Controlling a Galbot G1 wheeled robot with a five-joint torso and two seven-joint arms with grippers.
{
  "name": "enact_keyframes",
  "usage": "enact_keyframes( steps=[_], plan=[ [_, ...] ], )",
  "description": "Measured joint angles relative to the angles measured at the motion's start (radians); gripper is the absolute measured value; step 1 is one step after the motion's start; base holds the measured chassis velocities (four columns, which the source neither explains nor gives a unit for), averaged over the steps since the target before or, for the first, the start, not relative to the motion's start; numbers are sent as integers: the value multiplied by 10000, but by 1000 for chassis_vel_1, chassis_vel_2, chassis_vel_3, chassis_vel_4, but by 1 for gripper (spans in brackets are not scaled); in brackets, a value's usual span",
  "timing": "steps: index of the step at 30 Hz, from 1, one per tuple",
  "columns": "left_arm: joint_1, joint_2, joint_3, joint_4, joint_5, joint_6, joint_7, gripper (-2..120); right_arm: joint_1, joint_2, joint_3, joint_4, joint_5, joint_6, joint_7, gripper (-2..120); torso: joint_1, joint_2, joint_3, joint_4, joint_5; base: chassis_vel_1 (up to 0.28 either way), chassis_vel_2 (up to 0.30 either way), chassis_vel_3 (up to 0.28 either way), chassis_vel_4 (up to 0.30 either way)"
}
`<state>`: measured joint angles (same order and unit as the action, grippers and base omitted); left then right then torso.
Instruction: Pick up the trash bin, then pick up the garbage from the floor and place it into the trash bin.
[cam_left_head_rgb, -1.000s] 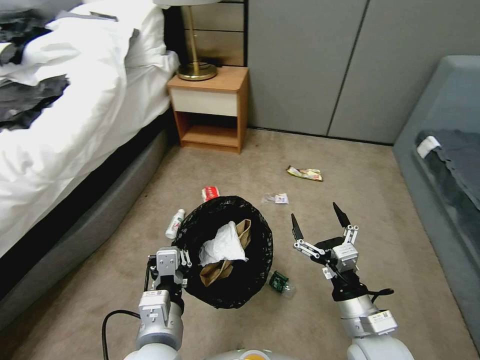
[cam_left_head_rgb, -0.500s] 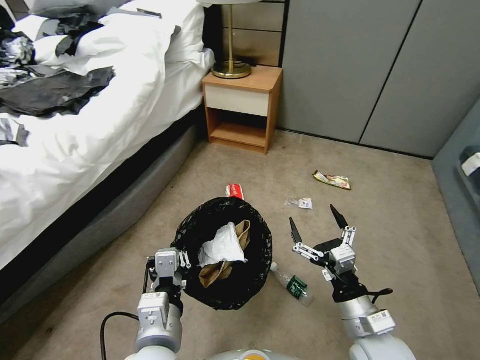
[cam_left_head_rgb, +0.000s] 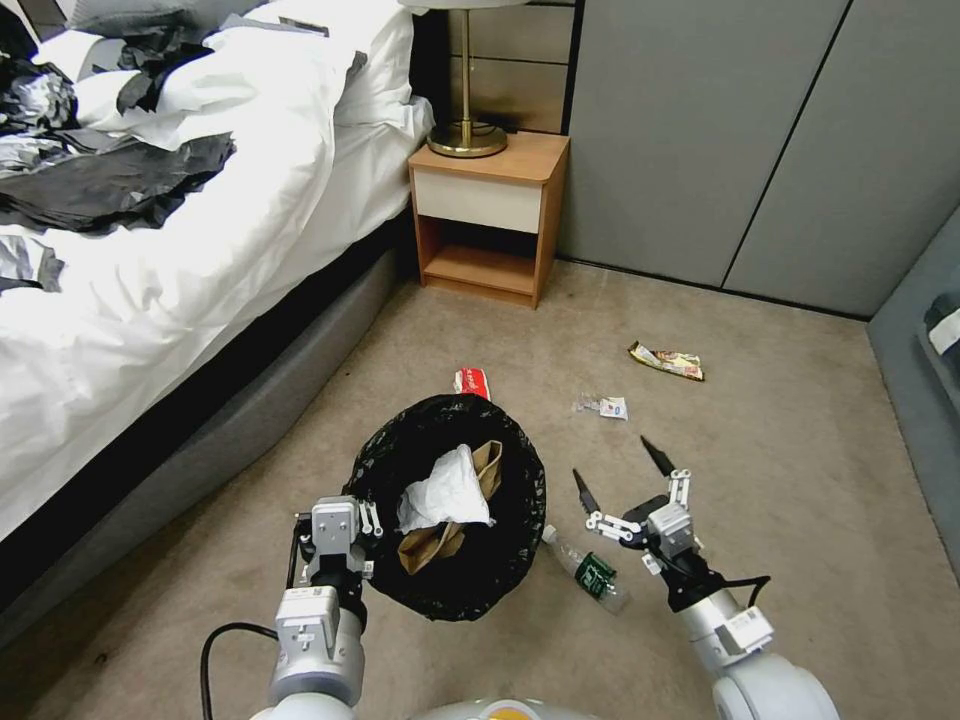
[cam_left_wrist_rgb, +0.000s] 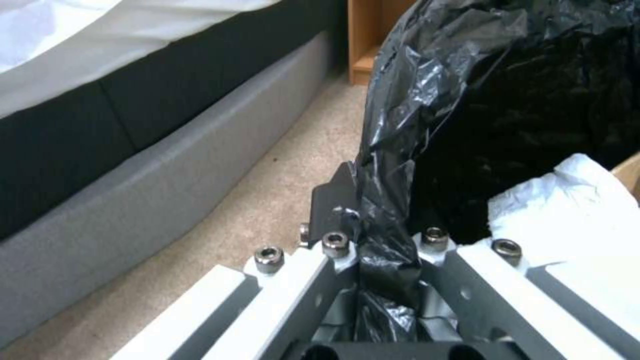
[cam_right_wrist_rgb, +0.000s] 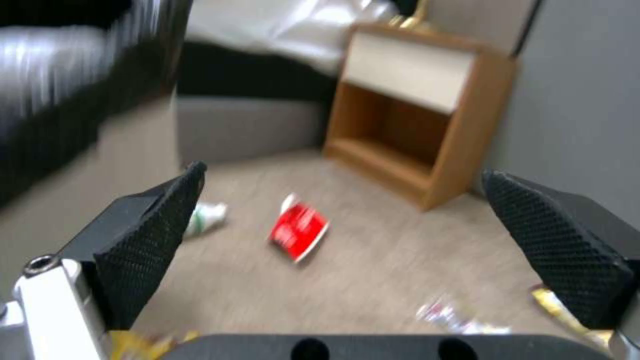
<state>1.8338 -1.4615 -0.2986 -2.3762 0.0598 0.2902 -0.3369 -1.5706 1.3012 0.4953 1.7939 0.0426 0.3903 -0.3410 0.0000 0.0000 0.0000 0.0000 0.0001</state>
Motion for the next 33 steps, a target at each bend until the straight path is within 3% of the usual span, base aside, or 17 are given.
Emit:
enact_keyframes(
  steps=[13, 33],
  plan=[
    [65, -108, -41, 8, 209, 1, 61, 1, 1916, -171, -804, -4123, -348, -408, -1902, 100, 1, -1, 0, 0, 1, 0, 0, 0, 0],
    [188, -180, 26, 80, 311, -117, 48, 1, 3141, 364, -244, -7462, -1290, -682, -1615, 100, 1, 0, -1, 2, -5, 0, 0, 0, 0]
  ],
)
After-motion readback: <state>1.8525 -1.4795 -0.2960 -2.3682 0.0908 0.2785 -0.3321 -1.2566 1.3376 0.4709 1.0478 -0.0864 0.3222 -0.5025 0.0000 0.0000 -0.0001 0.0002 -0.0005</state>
